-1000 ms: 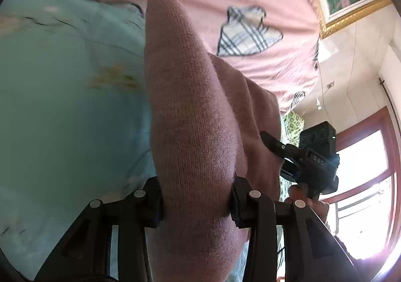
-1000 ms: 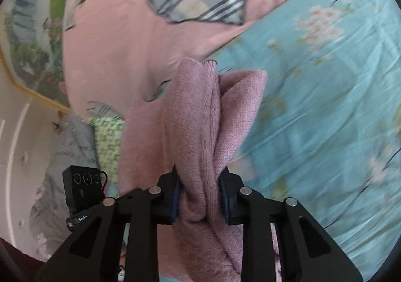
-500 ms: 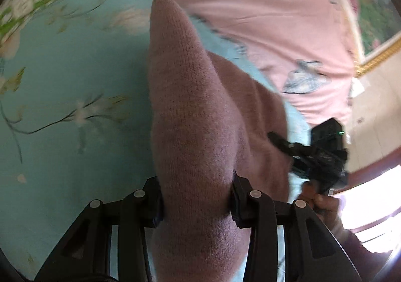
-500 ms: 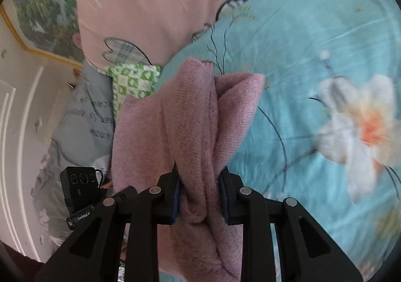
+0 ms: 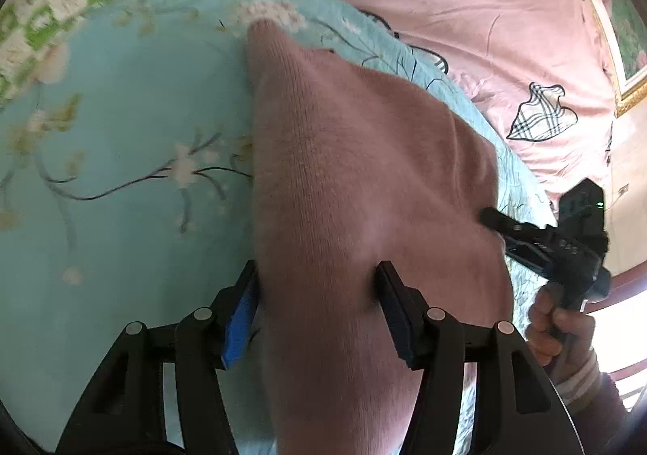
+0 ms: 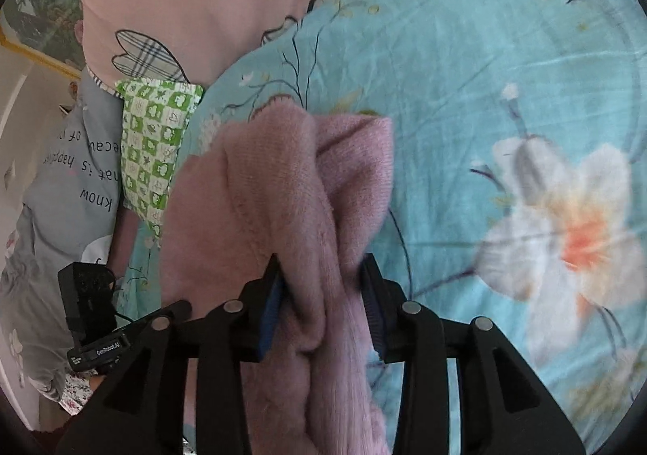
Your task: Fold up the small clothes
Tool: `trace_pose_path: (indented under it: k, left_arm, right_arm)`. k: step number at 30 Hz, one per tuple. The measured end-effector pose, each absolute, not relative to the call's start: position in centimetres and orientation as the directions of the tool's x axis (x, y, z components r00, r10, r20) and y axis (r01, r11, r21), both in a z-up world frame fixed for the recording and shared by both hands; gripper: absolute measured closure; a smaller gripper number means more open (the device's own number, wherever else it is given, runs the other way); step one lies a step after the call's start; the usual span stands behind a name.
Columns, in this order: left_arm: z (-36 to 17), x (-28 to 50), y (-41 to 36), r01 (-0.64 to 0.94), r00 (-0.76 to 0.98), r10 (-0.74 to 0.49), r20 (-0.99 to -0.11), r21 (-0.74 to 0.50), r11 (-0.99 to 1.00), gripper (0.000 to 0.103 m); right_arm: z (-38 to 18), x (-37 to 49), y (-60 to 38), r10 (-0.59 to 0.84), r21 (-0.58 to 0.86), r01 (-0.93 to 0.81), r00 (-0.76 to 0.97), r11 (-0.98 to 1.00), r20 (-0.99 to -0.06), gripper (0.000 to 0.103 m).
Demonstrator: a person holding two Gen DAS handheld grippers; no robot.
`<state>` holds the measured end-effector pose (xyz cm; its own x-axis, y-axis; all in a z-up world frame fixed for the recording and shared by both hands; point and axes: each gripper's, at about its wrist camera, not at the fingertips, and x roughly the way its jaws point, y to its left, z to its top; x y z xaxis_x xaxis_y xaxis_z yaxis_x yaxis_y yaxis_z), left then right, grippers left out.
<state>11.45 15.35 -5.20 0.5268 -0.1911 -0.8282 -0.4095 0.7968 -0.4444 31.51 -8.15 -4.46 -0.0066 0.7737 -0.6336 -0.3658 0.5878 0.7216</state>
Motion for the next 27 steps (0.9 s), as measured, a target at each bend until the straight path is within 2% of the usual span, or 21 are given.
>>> trace_pose_path:
  k: [11, 14, 19, 21, 27]
  left_arm:
    - [-2.8, 2.5, 13.2, -0.45, 0.502, -0.12, -0.856, -0.377, 0.81, 0.048]
    - [-2.2, 1.6, 11.6, -0.427, 0.514, -0.111, -0.851, -0.366, 0.827, 0.061]
    - [-0.7, 2.3, 8.5, -0.269, 0.587, -0.185, -0.788, -0.406, 0.873, 0.064]
    - [-1.4, 3.0, 8.0, -0.248, 0.573, -0.201, -0.794, -0.402, 0.881, 0.064]
    - [-6.6, 3.4, 8.7, -0.316, 0.459, -0.2, -0.866, -0.369, 0.874, 0.063]
  right_arm:
    - [1.8, 23.4, -14.1, 0.798, 0.669, -0.487, 0.105, 0.562, -0.594, 0.064]
    - [1.8, 20.9, -14.3, 0.798, 0.665, -0.496, 0.1, 0.558, -0.595, 0.064]
    - [0.3, 18.8, -13.3, 0.774, 0.65, -0.499, 0.072, 0.574, -0.628, 0.066]
    - [-0.2, 18.7, -13.1, 0.766, 0.644, -0.495, 0.07, 0.583, -0.639, 0.067]
    - [-2.7, 19.3, -12.6, 0.717, 0.612, -0.482, 0.049, 0.627, -0.696, 0.069]
